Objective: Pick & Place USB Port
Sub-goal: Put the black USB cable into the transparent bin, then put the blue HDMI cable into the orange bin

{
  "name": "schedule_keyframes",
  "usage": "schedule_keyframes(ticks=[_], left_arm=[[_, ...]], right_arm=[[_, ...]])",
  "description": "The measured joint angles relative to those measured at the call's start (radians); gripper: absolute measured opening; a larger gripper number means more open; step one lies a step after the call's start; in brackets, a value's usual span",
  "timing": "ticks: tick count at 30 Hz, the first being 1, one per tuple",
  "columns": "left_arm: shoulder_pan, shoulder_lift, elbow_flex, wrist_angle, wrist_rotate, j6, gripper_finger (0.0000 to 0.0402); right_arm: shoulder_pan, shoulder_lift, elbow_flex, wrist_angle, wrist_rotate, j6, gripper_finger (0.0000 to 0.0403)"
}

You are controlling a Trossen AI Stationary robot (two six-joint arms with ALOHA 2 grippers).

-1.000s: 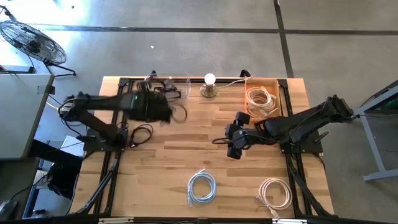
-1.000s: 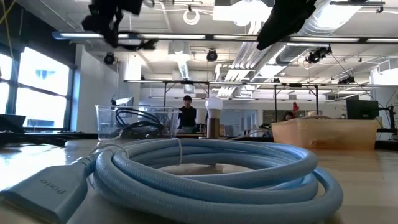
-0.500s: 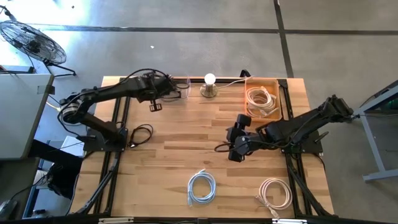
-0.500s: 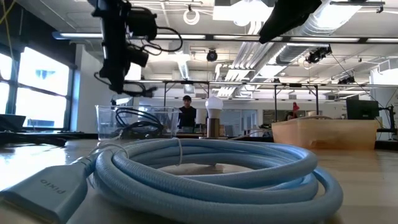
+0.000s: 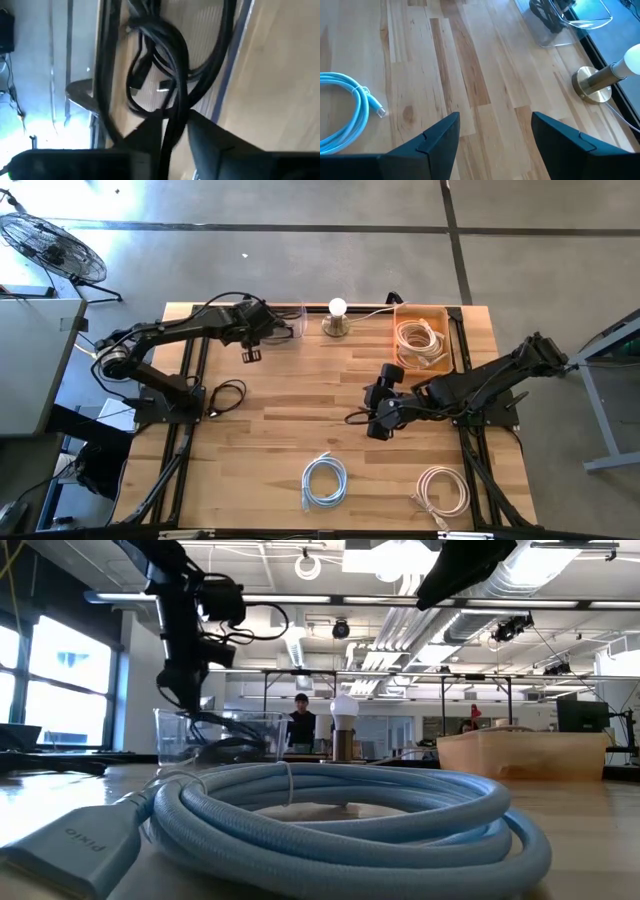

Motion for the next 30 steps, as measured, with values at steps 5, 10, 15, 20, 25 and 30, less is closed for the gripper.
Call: schedule_keyframes(ticks=[5,10,15,20,25,30], left_arm=[[0.000,-0.001,0.000,0.004,-0.003,0.000,0.0153],[-0.031,-0.007,0.040,-0.028,-0.049,0.000,0.0187],[-0.120,-0.061,0.143,-0.028,-0.173,0.003,0.0192],[-0.269,-0.141,0.257,-0.062,-0.076,0.014,0.0192],[-0.437,-0.193,0.296,-0.109,0.360,-0.083,0.0193],[-0.664,-0.171,0.280,-0.106,0.395,-0.239,0.0193]], right_arm=[[0.000,0.000,0.000,0.000,0.000,0.006,0.0239],[0.000,0.000,0.000,0.000,0.000,0.006,0.0238],[0.000,0.000,0.000,0.000,0.002,0.005,0.0238],[0.000,0.000,0.000,-0.012,0.001,0.007,0.0238],[0.000,0.000,0.000,-0.083,-0.001,0.065,0.0239],[0.015,0.000,0.000,-0.144,0.000,0.136,0.0239]])
